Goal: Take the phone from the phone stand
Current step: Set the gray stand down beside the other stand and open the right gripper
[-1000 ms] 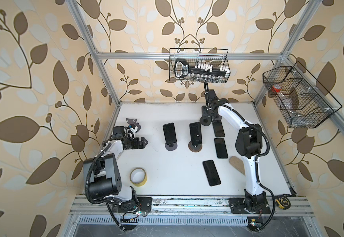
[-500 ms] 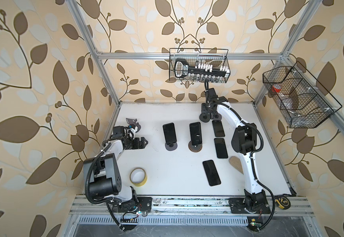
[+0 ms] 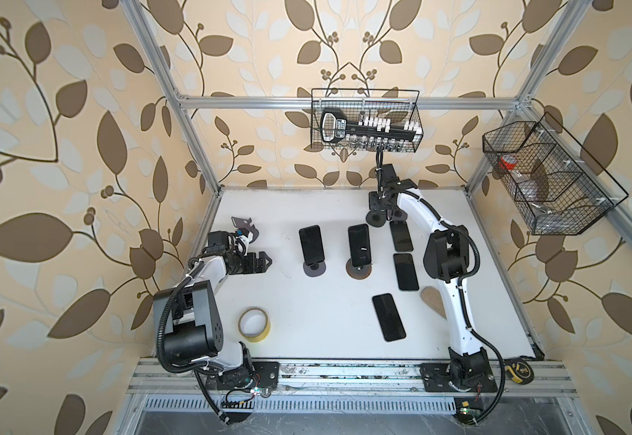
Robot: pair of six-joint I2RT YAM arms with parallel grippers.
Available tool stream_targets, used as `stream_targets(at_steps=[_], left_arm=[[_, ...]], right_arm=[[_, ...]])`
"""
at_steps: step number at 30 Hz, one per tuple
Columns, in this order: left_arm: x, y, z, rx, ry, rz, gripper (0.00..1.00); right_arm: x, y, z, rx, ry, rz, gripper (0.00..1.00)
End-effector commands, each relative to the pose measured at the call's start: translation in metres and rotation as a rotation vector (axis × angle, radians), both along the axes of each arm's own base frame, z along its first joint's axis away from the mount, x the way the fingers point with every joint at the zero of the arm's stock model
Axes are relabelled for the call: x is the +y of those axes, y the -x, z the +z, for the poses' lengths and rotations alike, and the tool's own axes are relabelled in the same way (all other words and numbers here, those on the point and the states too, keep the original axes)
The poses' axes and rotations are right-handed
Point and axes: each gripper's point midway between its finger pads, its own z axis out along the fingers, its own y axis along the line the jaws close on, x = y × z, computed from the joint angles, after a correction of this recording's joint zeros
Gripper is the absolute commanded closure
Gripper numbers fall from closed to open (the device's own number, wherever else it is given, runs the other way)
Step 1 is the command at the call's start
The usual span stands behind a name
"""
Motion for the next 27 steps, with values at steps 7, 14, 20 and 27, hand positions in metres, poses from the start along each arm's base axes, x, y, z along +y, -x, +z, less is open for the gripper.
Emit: stream_targets(at_steps=[7, 14, 20, 27], left_arm=[[0.004, -0.007, 0.009, -0.015, 0.005, 0.007, 0.01], [0.003, -0.007, 0.009, -0.014, 0.008, 0.002, 0.01], [0.002, -0.007, 0.009, -0.020, 0.016, -0.003, 0.01], [0.002, -0.009, 0.010, -0.021, 0.024, -0.001, 0.01]], right_arm=[[-0.004, 0.003, 0.028, -0.028, -0.005, 0.032, 0.27], [-0.008, 0.025, 0.067, -0.088, -0.052, 0.012, 0.23], [-0.014, 0.050, 0.094, -0.136, -0.083, -0.014, 0.20], [-0.031, 0.092, 0.119, -0.199, -0.091, -0.049, 0.15]])
